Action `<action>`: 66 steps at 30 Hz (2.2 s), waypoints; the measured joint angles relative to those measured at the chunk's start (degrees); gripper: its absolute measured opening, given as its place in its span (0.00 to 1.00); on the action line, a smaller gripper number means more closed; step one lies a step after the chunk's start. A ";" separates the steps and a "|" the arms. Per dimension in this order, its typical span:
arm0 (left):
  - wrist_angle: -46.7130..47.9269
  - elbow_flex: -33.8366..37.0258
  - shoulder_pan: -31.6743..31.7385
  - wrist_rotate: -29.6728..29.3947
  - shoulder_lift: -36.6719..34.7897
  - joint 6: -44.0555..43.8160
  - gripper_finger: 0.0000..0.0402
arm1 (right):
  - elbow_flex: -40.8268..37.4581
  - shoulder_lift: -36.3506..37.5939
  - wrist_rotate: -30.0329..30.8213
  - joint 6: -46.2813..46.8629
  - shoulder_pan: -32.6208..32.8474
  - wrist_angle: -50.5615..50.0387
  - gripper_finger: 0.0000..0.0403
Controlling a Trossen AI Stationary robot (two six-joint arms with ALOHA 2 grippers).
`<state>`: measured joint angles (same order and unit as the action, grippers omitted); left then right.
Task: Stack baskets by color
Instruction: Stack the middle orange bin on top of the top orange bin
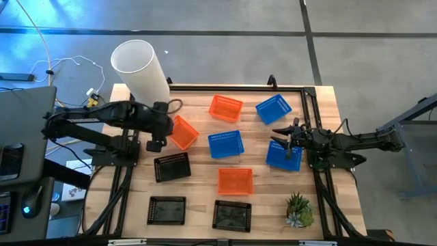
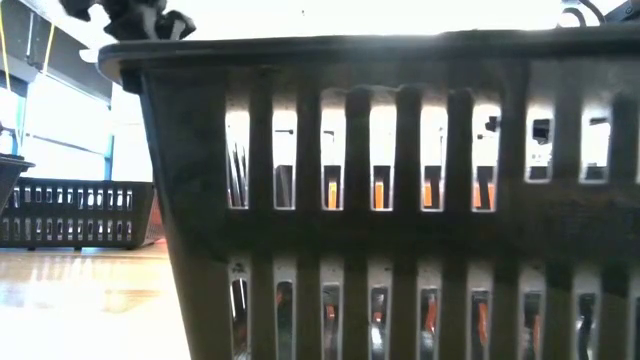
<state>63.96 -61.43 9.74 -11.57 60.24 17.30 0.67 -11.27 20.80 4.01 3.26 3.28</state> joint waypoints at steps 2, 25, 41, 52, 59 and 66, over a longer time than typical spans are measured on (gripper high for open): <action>3.65 0.00 0.00 -0.03 1.56 -0.04 0.35 | 0.00 0.00 0.01 0.00 0.00 0.00 0.35; 10.04 0.04 0.00 -1.29 24.28 5.42 0.35 | 0.00 0.02 0.01 0.00 -0.02 0.00 0.35; 9.06 0.09 0.57 -4.07 32.86 3.84 0.35 | 0.00 0.04 0.02 0.00 -0.01 -0.01 0.35; 6.95 0.09 1.49 -6.14 37.62 3.26 0.35 | 0.00 0.04 0.02 0.00 0.00 0.00 0.35; 5.43 0.09 2.73 -6.03 39.76 1.46 0.35 | 0.00 0.09 0.02 0.00 0.00 0.01 0.35; 4.59 0.10 3.81 -5.80 41.50 1.31 0.35 | 0.00 0.06 0.02 0.00 0.00 -0.01 0.35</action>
<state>68.54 -61.33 13.55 -17.38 101.74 18.61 0.67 -11.20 20.82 4.01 3.27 3.27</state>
